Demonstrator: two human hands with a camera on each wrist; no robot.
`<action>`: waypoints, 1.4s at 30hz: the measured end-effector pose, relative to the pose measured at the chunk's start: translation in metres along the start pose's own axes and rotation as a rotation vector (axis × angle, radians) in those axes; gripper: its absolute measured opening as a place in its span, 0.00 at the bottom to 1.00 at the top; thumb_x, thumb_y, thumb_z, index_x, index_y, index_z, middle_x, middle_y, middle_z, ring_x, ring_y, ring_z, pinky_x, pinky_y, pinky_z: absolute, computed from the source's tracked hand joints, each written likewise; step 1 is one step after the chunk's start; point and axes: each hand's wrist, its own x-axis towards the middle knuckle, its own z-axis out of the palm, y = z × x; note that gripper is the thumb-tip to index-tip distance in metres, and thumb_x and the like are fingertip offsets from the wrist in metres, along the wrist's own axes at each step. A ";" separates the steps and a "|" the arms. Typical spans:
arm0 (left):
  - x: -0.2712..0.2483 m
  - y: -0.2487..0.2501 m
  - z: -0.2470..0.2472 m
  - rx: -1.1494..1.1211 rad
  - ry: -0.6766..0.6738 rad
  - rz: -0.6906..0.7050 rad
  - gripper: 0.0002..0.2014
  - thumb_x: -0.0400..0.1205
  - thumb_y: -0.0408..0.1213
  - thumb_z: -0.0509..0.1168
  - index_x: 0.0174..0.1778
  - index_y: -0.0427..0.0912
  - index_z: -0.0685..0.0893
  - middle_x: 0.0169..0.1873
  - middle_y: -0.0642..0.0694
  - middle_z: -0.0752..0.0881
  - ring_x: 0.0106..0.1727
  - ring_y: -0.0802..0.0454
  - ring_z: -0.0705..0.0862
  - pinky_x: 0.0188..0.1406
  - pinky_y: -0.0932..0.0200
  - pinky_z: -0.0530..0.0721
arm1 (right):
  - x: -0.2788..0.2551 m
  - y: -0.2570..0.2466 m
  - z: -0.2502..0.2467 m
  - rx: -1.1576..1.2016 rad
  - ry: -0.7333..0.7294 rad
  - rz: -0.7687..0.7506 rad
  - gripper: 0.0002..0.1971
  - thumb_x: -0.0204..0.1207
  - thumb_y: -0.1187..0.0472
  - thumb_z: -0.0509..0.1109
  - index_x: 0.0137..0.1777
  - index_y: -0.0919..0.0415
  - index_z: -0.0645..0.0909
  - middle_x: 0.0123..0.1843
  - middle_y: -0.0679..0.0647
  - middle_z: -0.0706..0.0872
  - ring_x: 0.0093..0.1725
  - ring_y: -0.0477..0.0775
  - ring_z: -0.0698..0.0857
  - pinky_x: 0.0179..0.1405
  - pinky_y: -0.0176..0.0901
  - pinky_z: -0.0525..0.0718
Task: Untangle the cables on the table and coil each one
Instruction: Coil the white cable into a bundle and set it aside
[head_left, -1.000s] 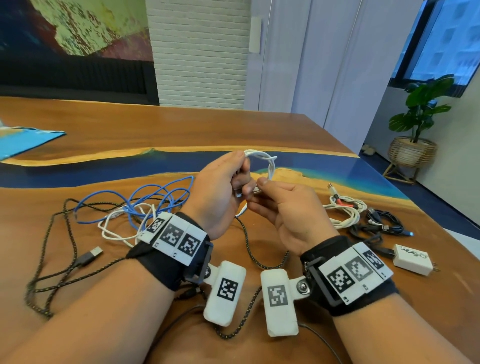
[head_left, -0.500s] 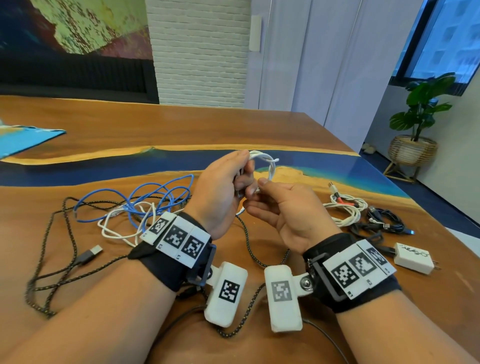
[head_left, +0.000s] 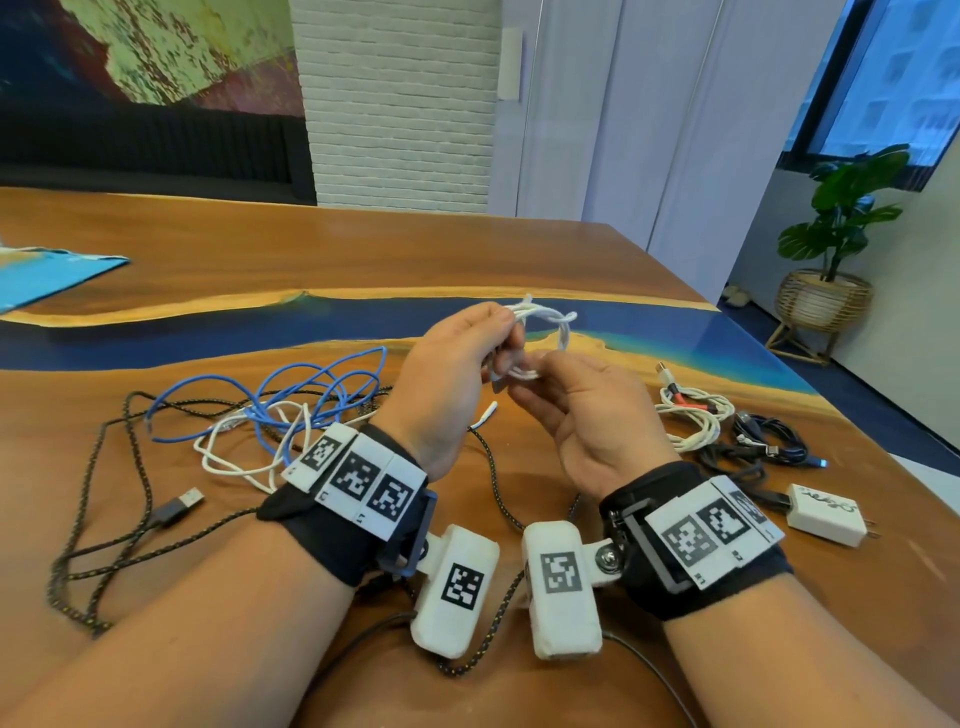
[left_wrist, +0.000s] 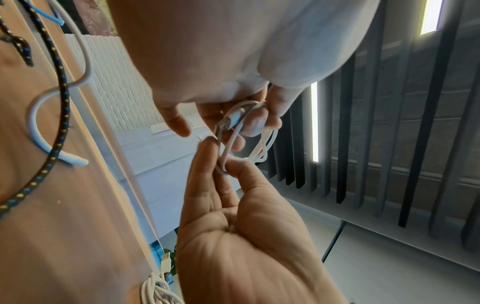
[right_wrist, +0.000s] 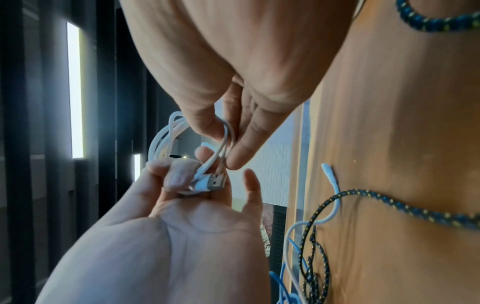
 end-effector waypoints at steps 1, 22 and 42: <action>0.001 -0.001 0.000 0.004 0.030 -0.011 0.17 0.92 0.38 0.54 0.39 0.42 0.80 0.29 0.49 0.75 0.38 0.52 0.77 0.43 0.59 0.74 | 0.000 -0.001 -0.001 -0.038 0.032 -0.027 0.05 0.81 0.71 0.71 0.53 0.68 0.88 0.46 0.64 0.92 0.41 0.55 0.91 0.40 0.43 0.92; 0.009 -0.005 -0.015 -0.201 0.138 -0.231 0.11 0.90 0.37 0.64 0.47 0.37 0.87 0.31 0.45 0.84 0.29 0.55 0.81 0.31 0.64 0.83 | -0.003 -0.015 -0.005 0.050 -0.225 -0.019 0.25 0.76 0.72 0.74 0.74 0.61 0.78 0.40 0.57 0.87 0.30 0.49 0.80 0.35 0.42 0.86; 0.007 -0.001 -0.003 -0.300 0.269 -0.163 0.07 0.87 0.31 0.68 0.48 0.33 0.90 0.38 0.39 0.90 0.37 0.50 0.89 0.39 0.63 0.89 | -0.006 -0.020 -0.014 -0.098 -0.294 0.111 0.08 0.72 0.56 0.75 0.44 0.60 0.83 0.33 0.54 0.87 0.28 0.48 0.84 0.28 0.42 0.88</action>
